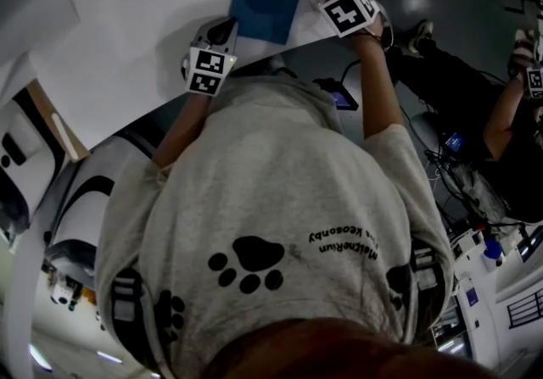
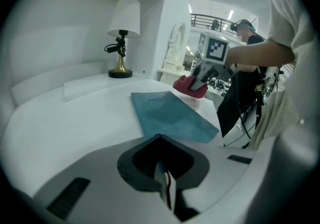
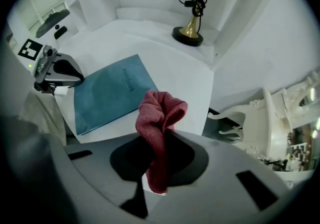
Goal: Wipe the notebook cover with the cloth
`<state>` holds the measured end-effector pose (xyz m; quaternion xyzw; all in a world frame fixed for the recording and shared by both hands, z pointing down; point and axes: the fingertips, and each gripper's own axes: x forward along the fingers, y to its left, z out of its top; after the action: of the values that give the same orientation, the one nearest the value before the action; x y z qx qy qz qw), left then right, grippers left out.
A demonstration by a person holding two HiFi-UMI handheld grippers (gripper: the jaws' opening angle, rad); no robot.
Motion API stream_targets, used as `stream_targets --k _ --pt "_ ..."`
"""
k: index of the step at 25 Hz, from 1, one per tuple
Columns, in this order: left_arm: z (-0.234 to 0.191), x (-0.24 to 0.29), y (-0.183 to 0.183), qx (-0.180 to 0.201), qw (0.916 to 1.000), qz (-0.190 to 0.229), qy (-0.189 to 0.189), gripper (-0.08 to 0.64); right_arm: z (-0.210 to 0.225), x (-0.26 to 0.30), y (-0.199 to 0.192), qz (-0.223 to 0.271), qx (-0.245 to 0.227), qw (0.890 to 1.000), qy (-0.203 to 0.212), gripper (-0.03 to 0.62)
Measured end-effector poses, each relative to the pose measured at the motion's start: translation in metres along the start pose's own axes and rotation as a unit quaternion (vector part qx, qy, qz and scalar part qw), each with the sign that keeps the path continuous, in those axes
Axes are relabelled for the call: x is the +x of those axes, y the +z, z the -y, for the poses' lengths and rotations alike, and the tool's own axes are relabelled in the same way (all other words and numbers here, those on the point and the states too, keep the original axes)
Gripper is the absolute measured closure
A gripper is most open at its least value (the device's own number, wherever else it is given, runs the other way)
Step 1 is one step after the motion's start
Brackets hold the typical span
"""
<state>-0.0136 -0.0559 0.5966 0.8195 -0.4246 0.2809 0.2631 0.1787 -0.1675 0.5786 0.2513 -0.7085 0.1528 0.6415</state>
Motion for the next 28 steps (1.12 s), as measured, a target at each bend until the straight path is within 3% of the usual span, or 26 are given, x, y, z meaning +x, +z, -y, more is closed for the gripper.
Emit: stream_targets --k 6,12,19,24,28 --pt "-0.003 -0.004 -0.003 0.000 1.0000 0.000 0.002 0.548 -0.027 -0.022 0.048 0.064 -0.009 0.998 0.010 0.534" --pt "-0.003 -0.007 -0.008 -0.002 1.0000 -0.001 0.001 0.548 -0.077 -0.028 0.099 0.111 -0.082 0.990 0.038 0.534" --pt "-0.014 -0.027 -0.029 -0.005 1.0000 0.000 0.001 0.548 -0.155 -0.016 0.148 0.124 -0.154 0.978 0.071 0.534" --pt "0.001 -0.002 0.004 -0.004 1.0000 -0.003 -0.002 0.548 -0.130 -0.009 0.147 0.110 -0.184 0.973 0.081 0.534" --pt "0.001 -0.002 0.005 -0.005 1.0000 -0.004 -0.005 0.548 -0.133 0.005 0.146 0.091 -0.192 0.973 0.087 0.534"
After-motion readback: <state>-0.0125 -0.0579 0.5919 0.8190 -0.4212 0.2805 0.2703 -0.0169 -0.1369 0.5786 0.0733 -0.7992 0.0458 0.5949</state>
